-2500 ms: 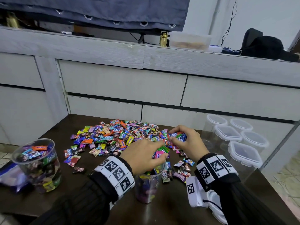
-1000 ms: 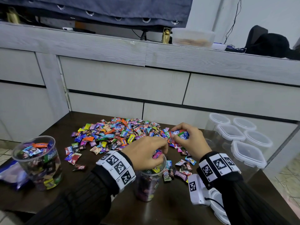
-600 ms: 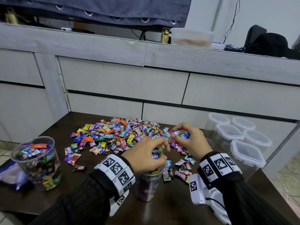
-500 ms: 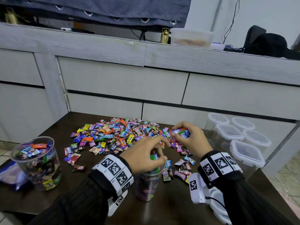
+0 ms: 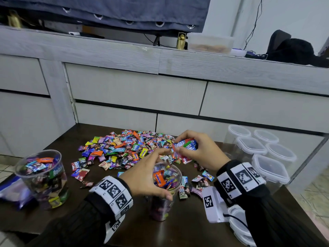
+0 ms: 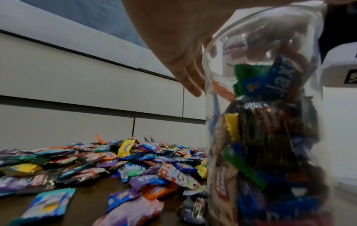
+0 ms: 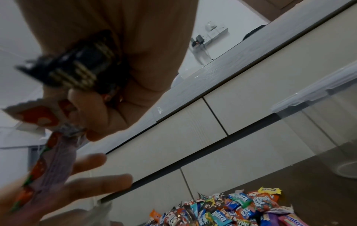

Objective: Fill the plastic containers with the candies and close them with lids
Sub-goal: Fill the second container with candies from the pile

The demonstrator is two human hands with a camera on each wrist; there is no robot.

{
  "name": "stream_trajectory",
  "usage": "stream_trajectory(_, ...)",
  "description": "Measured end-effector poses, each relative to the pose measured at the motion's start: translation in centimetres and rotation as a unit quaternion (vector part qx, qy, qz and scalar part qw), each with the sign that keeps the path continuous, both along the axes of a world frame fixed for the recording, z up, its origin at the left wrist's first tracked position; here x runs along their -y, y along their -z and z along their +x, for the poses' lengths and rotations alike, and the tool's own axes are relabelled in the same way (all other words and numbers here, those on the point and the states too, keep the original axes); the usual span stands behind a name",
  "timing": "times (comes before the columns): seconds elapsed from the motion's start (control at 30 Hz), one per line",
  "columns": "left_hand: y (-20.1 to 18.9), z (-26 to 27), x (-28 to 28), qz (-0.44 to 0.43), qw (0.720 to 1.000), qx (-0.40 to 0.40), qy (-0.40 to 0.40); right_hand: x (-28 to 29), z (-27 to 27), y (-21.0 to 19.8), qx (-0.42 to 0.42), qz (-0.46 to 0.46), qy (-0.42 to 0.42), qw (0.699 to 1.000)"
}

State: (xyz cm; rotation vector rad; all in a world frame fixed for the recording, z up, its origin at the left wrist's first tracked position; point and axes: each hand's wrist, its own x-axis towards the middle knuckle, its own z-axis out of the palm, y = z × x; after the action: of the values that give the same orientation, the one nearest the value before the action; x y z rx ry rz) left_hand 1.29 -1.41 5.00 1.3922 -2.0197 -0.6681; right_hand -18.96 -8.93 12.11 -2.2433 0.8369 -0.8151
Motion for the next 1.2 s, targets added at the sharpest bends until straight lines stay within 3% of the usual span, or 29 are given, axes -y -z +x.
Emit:
stream_trajectory(0.13,0.6,0.1,0.0,0.042,0.999,-0.033,-0.008,-0.8,1.5,0.9,-0.091,-0.034,-0.04,0.994)
stream_trajectory(0.23,1.0,-0.1,-0.1,0.03,0.995,-0.093,-0.004,-1.3,2.9,2.1,-0.107,-0.083,-0.054,0.989)
stream_trajectory(0.57,1.9,-0.2,0.0,0.021,0.992,-0.12,-0.03,-2.4,4.2,5.7,0.042,-0.053,0.011,0.998)
stream_trajectory(0.67,1.9,-0.2,0.0,0.011,0.993,-0.115,-0.032,-2.7,4.8,5.8,0.037,-0.041,-0.004,0.998)
stream_trajectory(0.87,2.2,-0.2,0.2,-0.021,0.993,-0.106,-0.036,-2.9,6.6,5.3,0.014,-0.148,0.018,0.989)
stream_trajectory(1.03,2.6,-0.3,0.4,-0.01,0.99,-0.14,-0.032,-2.8,5.6,4.5,0.138,-0.021,0.048,0.989)
stream_trajectory(1.1,2.9,-0.1,0.4,0.0,0.988,-0.154,-0.028,-2.4,4.4,3.6,0.11,-0.015,0.004,0.994)
stream_trajectory(1.2,3.1,0.1,0.4,0.005,0.988,-0.155,-0.023,-2.5,3.1,2.6,-0.061,-0.007,-0.104,0.993)
